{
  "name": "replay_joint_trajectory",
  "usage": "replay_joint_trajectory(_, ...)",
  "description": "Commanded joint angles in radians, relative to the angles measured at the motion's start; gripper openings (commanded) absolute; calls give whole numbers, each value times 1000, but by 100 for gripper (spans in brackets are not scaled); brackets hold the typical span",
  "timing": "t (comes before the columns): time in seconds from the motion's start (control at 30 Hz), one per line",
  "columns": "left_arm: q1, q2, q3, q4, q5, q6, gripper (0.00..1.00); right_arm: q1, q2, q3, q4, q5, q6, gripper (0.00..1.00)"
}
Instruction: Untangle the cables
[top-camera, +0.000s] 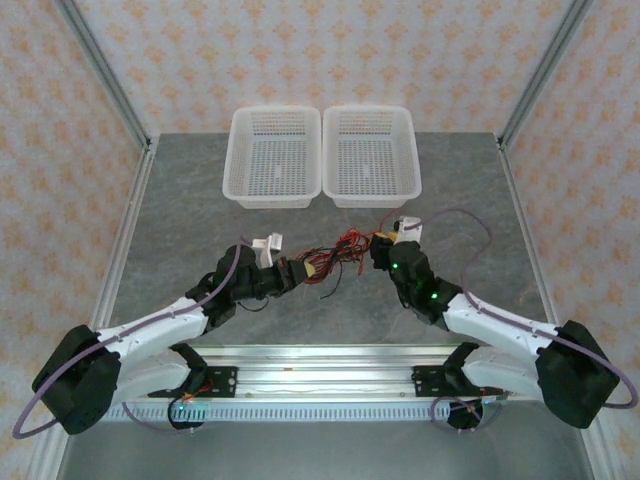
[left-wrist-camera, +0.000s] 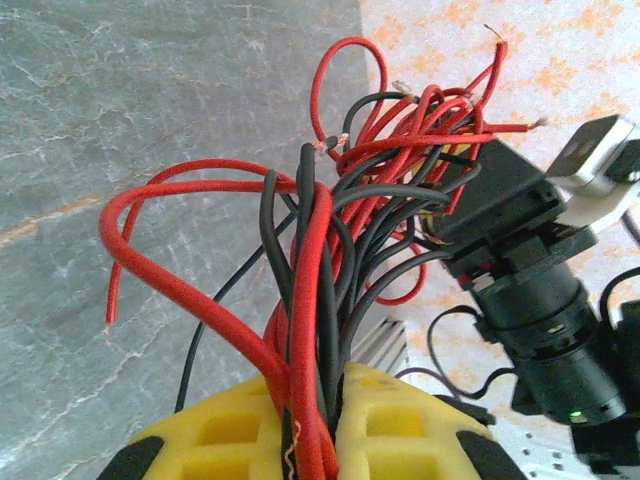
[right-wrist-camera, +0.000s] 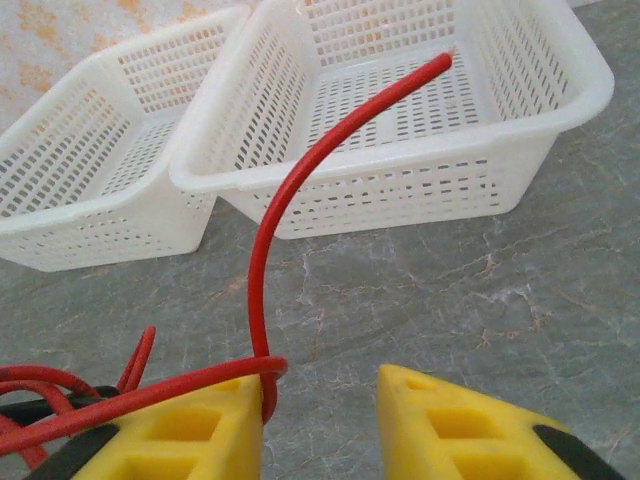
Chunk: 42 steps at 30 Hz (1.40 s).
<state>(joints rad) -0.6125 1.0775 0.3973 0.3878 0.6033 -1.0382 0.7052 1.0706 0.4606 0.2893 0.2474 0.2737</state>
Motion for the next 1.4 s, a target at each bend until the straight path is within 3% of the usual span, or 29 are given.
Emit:
replay_joint_trajectory(0.0, 14, 24, 20, -75, 14, 83, 0, -30, 3, 80, -52, -35, -84, 41)
replay_joint_trajectory(0.43, 14, 223, 121, -82, -32, 210, 0, -32, 163, 328, -580, -360, 105, 49)
replay_joint_trajectory(0.63, 14, 259, 124, 10, -9, 171, 0, -32, 172, 316, -643, -494, 186, 69)
replay_joint_trajectory(0.77, 13, 262, 134, 17, -22, 161, 0, -29, 116, 313, -673, -515, 196, 80)
replay_joint_trajectory(0.93, 14, 277, 152, 10, -30, 156, 0, 10, 114, 330, -749, -456, 221, 83)
replay_joint_trajectory(1.1, 14, 271, 130, 81, -46, 90, 0, 89, 175, 293, -674, -415, 361, 85)
replay_joint_trajectory(1.23, 11, 249, 70, 246, -64, -31, 0, 133, 155, 219, -450, -431, 552, 82)
replay_joint_trajectory(1.37, -2, 214, 36, 305, -118, -81, 0, 150, 135, 156, -237, -449, 699, 79)
